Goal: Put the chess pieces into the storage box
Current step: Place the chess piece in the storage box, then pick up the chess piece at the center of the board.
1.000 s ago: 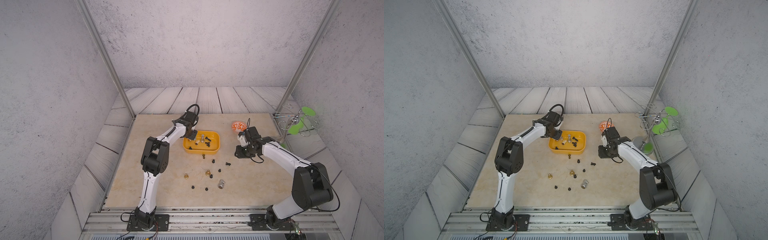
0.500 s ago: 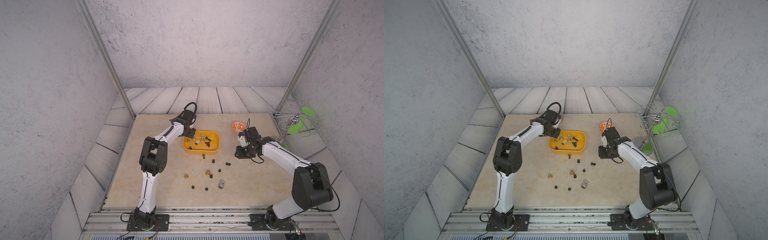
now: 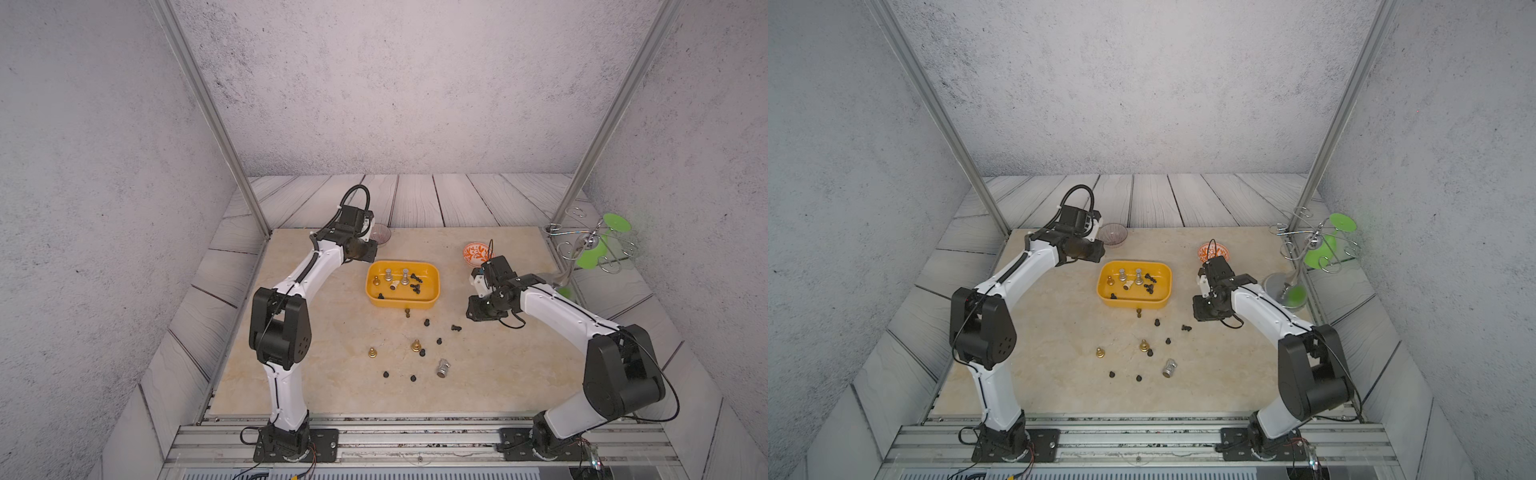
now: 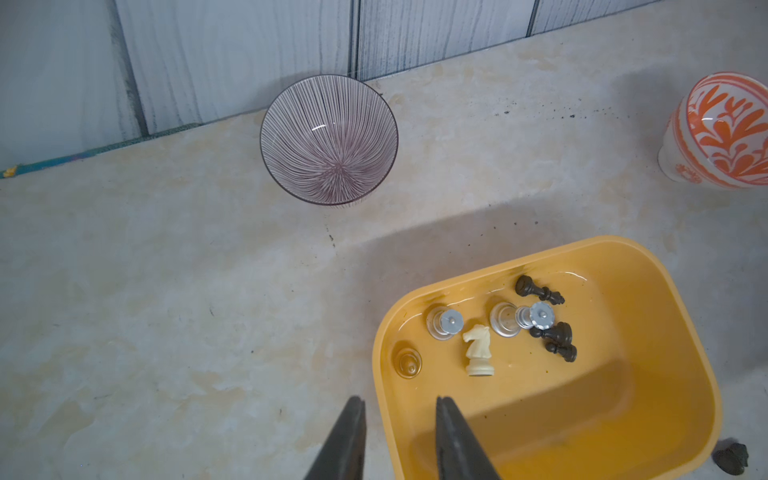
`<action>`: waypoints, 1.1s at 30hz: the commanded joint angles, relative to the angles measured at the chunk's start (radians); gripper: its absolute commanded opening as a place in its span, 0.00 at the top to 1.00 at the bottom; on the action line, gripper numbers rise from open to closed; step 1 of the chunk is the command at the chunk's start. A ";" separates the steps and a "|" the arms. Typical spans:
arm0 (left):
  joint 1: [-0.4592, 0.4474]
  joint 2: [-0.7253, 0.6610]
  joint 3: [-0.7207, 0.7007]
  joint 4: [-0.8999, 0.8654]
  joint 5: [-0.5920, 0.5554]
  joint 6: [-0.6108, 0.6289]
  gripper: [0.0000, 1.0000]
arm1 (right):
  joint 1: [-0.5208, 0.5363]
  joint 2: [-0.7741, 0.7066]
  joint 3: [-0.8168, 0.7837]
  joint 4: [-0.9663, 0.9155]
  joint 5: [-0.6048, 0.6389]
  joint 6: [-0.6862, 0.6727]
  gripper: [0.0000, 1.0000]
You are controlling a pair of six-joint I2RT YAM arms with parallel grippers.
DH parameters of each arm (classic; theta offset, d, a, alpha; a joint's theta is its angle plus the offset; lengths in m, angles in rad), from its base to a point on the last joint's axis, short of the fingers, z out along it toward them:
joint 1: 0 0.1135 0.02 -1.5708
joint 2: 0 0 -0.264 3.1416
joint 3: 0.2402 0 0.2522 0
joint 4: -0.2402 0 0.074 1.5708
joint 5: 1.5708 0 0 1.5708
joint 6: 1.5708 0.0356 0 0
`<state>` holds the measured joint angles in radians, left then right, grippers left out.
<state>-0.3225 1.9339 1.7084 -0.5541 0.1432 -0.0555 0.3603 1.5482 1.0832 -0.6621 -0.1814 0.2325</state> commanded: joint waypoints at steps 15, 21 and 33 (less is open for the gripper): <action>0.033 -0.140 -0.193 0.033 0.049 -0.044 0.67 | 0.190 0.080 0.064 -0.015 0.007 0.019 0.64; 0.034 -0.164 -0.234 0.044 0.059 -0.059 0.67 | 0.242 0.111 0.066 -0.004 0.004 0.031 0.64; 0.034 -0.179 -0.274 0.046 0.073 -0.075 0.67 | 0.298 0.195 0.081 0.003 0.031 0.048 0.67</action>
<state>-0.2966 1.7885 1.4429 -0.5125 0.2058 -0.1219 0.6498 1.7061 1.1389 -0.6537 -0.1719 0.2630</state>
